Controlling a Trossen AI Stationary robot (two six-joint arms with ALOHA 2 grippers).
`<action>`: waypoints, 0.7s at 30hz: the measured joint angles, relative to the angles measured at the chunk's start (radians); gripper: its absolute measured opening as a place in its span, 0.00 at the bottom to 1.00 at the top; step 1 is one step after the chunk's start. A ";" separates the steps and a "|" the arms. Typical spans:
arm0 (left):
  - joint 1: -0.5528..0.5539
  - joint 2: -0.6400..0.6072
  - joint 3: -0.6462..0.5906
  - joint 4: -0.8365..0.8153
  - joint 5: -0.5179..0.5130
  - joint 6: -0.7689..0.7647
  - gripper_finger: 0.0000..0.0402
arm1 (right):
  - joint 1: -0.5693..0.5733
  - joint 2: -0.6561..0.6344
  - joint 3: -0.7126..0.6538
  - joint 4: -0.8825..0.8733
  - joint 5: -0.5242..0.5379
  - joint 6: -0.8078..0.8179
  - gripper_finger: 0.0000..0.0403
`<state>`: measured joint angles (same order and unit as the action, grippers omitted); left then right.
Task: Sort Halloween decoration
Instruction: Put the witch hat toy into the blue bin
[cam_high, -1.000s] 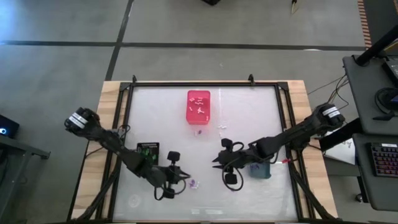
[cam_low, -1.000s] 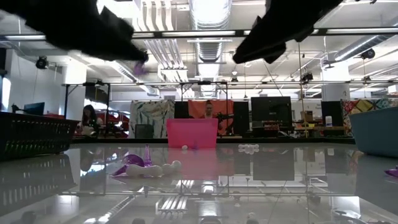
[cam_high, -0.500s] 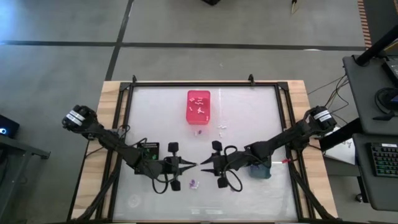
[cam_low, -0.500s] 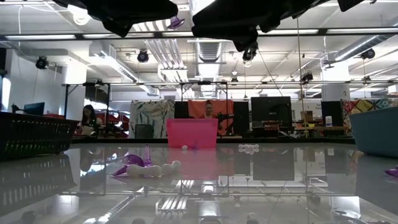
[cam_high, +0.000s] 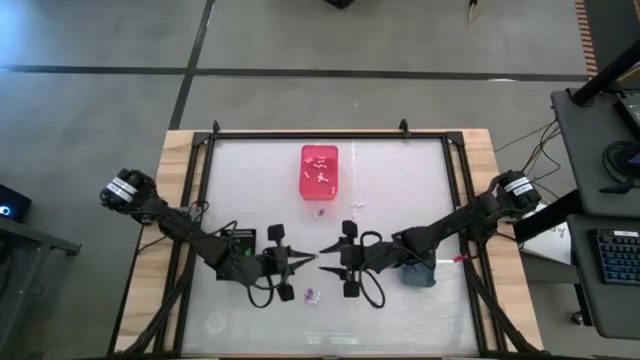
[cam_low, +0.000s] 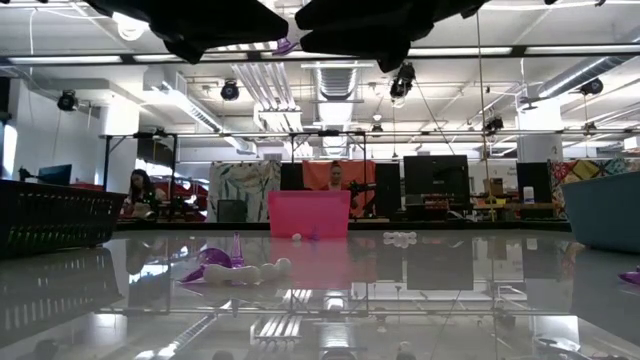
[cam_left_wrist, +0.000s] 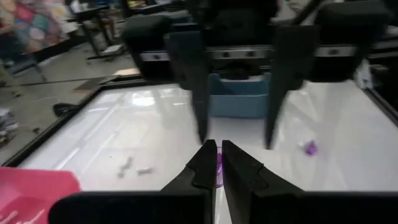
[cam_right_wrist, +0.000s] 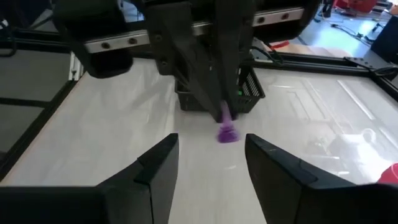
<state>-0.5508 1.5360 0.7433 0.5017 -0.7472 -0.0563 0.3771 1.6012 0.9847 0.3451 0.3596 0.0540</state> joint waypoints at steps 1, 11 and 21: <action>0.003 0.000 0.000 0.000 -0.010 -0.008 0.00 | 0.000 0.000 0.000 0.000 0.000 -0.001 0.44; 0.008 0.000 0.000 0.037 0.007 -0.026 0.00 | -0.018 0.000 0.003 0.000 0.008 -0.003 0.39; 0.011 0.000 0.000 0.063 0.007 -0.032 0.00 | -0.023 0.001 0.002 0.000 0.008 -0.016 0.30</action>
<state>-0.5400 1.5364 0.7433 0.5651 -0.7403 -0.0879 0.3546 1.6020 0.9871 0.3454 0.3672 0.0383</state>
